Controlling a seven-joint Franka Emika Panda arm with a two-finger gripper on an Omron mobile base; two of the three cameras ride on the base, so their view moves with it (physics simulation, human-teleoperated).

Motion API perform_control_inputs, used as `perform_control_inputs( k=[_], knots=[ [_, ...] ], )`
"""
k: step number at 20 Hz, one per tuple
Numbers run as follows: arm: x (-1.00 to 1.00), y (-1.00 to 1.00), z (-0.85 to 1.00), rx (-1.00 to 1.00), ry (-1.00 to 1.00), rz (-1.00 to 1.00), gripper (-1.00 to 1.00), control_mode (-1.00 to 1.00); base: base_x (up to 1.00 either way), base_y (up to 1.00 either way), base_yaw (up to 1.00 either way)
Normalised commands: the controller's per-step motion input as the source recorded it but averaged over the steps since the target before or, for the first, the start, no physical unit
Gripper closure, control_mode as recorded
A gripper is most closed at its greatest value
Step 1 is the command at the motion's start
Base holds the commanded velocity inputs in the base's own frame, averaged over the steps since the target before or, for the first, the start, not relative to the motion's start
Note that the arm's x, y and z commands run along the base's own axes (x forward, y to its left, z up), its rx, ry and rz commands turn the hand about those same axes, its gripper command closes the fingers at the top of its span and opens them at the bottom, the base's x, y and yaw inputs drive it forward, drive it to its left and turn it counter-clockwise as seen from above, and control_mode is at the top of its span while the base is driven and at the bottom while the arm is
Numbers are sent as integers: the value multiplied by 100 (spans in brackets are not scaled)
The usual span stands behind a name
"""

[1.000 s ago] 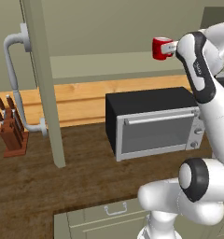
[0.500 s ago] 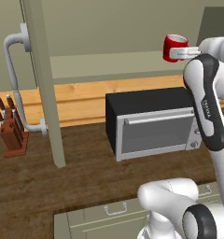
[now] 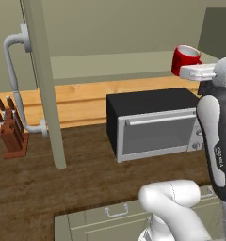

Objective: Gather all objects into one cabinet and sort the glasses and bowls to opposite sides.

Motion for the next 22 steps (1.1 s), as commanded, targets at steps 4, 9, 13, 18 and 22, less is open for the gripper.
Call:
perform_control_inputs(
  k=[4, 9, 13, 18, 22],
  knots=[
    [-71, 2, 1, 0, 15, -2, 100, -100, 0, 0, 0],
    [-78, 3, 0, 0, 8, -2, 100, -100, 0, 0, 0],
    [-12, 7, -2, -1, 0, 0, 100, 100, -30, 25, 0],
    [0, 0, 0, 0, 0, 0, 100, 100, -93, 9, -9],
    [0, 0, 0, 0, 0, 0, 100, 100, -100, 0, -20]
  ],
)
